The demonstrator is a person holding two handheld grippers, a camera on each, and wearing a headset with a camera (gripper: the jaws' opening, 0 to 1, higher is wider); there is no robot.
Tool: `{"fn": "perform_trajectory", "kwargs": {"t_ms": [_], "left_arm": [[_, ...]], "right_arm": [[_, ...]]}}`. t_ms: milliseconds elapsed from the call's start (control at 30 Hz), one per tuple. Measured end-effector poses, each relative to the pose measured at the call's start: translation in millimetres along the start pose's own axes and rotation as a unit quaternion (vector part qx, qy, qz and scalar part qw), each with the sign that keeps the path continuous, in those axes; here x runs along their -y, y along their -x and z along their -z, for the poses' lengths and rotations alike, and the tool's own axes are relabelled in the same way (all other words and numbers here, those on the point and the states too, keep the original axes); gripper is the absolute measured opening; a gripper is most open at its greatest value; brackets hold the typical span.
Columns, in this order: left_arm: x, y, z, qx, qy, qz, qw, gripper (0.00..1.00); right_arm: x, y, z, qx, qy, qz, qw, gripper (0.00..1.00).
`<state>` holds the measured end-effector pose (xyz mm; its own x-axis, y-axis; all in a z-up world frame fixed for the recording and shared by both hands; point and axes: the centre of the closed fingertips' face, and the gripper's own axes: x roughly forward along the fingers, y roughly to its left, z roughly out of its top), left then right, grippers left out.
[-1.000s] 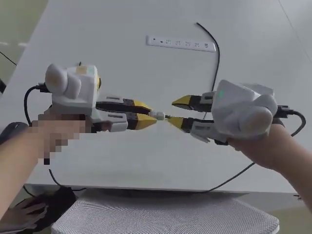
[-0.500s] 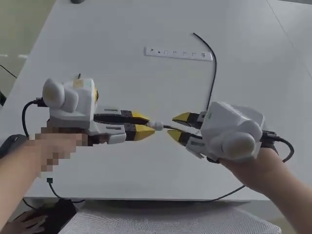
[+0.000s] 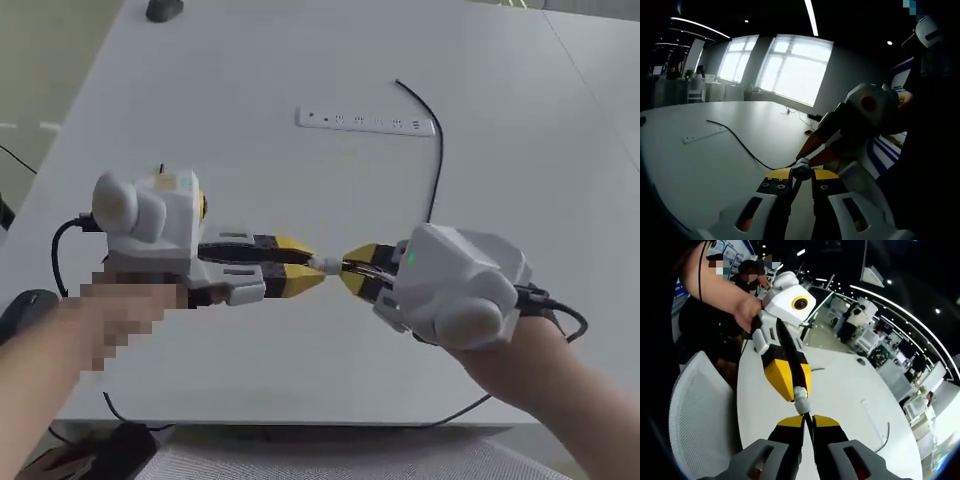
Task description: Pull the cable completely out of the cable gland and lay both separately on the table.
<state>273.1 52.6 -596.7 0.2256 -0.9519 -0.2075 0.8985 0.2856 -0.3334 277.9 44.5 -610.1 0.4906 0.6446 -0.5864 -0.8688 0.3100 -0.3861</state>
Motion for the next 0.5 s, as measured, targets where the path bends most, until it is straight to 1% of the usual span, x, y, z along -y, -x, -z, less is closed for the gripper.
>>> {"fn": "perform_trajectory", "kwargs": {"t_ms": [100,133,200,300,400,500], "left_arm": [[0.5,-0.7,-0.6,-0.002,-0.004,0.0,1.0,0.15],[1.1,-1.4,-0.1,-0.009,-0.015,-0.001,0.9998,0.15],[1.4,-2.8,-0.7,-0.013,-0.023,-0.004,0.9996,0.15],[0.3,-3.3,0.6,-0.016,-0.022,-0.002,0.9996,0.15],[1.4,-5.1,1.4,-0.017,-0.023,0.0,0.9996,0.15],[2.6,-6.5,1.1,-0.017,-0.023,0.001,0.9996,0.15]], "right_arm": [[0.3,1.2,0.7,0.001,-0.004,0.005,1.0,0.0],[-0.2,0.8,2.0,0.001,-0.005,0.004,1.0,0.0],[-0.6,0.5,3.6,0.001,-0.004,0.006,1.0,0.0],[-0.5,0.9,5.1,0.002,-0.01,0.007,0.9999,0.0],[-0.7,2.3,7.1,0.002,-0.011,0.006,0.9999,0.0],[0.1,4.0,8.5,0.005,-0.02,0.006,0.9998,0.0]]}}
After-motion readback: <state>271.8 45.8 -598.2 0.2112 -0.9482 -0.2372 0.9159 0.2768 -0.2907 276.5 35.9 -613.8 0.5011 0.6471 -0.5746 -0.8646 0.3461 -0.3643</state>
